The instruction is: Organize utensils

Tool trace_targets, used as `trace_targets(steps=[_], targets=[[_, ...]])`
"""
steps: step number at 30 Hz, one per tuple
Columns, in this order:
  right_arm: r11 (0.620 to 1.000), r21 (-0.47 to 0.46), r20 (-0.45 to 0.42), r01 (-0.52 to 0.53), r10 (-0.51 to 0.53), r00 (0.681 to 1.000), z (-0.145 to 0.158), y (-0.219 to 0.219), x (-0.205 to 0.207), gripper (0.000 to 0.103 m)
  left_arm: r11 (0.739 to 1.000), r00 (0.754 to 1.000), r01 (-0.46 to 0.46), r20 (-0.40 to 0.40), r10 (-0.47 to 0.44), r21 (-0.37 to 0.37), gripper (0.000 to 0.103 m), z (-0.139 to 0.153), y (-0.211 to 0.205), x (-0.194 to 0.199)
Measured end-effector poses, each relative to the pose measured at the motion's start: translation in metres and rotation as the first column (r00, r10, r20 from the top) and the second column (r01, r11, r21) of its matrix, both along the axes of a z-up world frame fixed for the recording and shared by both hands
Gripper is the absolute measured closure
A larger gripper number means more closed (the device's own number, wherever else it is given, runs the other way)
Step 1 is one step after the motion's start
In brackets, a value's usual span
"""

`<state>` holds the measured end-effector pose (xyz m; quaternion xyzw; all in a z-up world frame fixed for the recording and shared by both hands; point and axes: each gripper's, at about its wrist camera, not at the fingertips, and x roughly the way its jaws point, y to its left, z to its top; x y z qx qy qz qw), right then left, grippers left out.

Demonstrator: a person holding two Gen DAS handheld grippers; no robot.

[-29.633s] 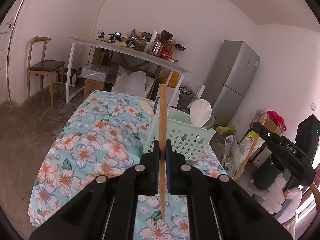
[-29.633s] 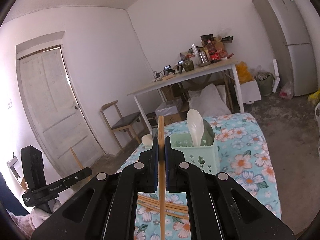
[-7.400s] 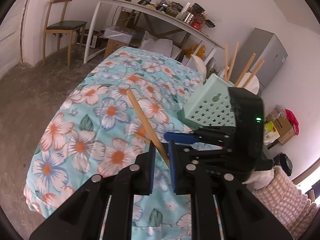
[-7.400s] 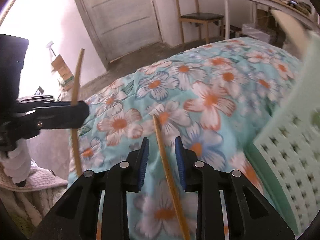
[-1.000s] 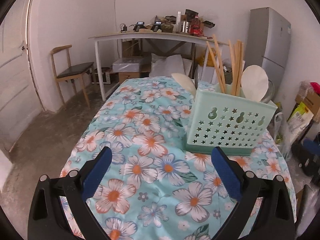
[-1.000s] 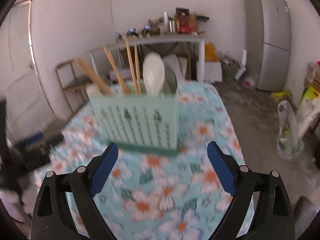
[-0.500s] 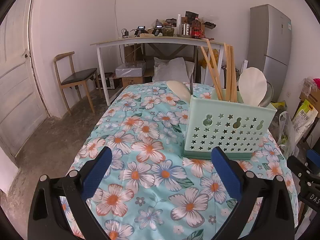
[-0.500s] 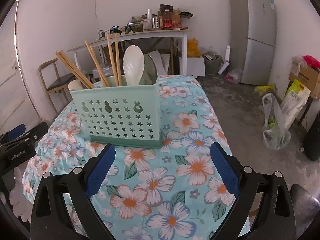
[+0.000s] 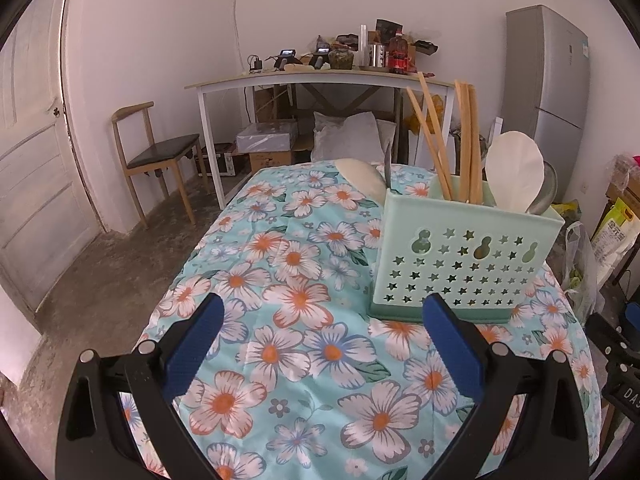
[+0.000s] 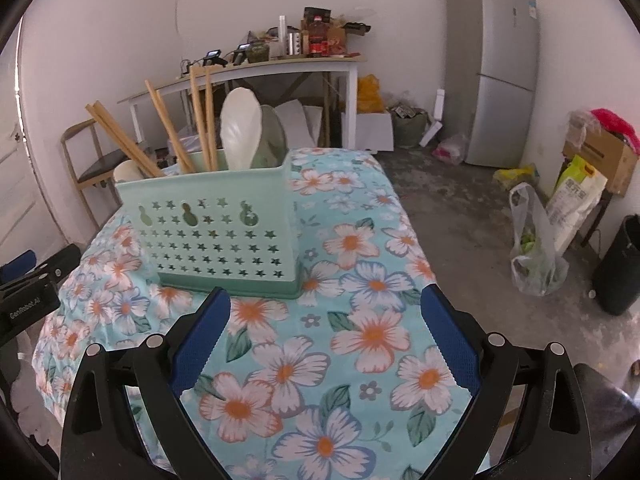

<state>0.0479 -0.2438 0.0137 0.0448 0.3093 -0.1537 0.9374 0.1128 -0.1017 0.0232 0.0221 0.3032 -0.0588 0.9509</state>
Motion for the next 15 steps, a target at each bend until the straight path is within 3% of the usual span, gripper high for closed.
trace_targets(steps=[15], targets=[[0.997, -0.025, 0.014, 0.077, -0.077, 0.997, -0.001, -0.018, -0.002, 0.01, 0.998, 0.998, -0.056, 0.001, 0.056, 0.019, 0.006, -0.001, -0.002, 0.003]])
